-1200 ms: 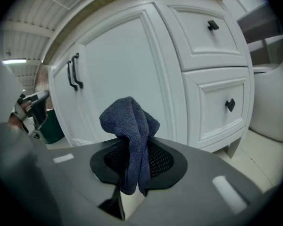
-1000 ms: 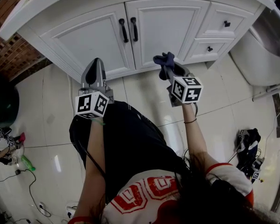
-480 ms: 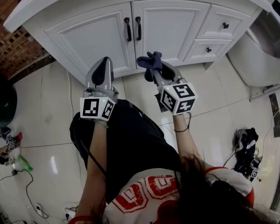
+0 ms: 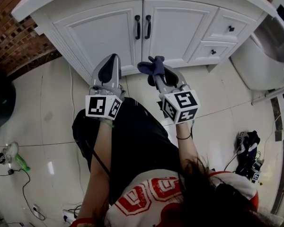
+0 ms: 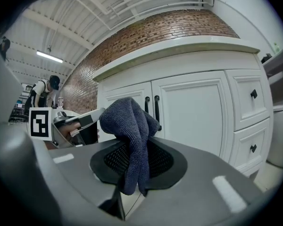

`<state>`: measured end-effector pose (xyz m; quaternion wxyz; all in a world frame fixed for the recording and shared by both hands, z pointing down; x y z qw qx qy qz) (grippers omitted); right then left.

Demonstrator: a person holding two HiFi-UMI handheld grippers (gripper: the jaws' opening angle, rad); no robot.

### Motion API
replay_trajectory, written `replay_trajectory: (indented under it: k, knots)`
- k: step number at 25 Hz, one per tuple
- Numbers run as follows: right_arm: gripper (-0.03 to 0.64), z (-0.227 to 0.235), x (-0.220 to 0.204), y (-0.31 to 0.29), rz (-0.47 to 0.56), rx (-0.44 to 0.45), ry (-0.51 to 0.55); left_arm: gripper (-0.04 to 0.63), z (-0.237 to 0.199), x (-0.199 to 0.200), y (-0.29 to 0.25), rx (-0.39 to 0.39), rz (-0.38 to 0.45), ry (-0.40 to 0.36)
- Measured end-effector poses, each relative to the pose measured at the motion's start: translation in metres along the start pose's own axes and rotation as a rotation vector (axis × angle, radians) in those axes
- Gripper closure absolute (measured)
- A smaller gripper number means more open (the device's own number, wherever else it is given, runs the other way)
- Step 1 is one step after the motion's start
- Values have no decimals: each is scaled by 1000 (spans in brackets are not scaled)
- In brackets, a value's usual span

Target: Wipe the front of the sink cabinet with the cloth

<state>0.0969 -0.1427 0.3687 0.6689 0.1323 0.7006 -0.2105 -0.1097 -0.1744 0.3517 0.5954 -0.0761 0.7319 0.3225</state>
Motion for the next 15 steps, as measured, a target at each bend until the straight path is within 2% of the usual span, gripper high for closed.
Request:
replay_trajectory:
  k: [15]
  knots:
    - [538, 0, -2, 7, -13, -5, -18, 595, -2, 2, 2, 23, 17, 11]
Point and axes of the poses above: the fingertips, and each gripper's own axes: y backward along the fingers, z to its right, x out of its top, the point moved 8 cm from there along y, backward along the fingers, and after that the axes turned 5 degrees about y, right-handed, at the moved point
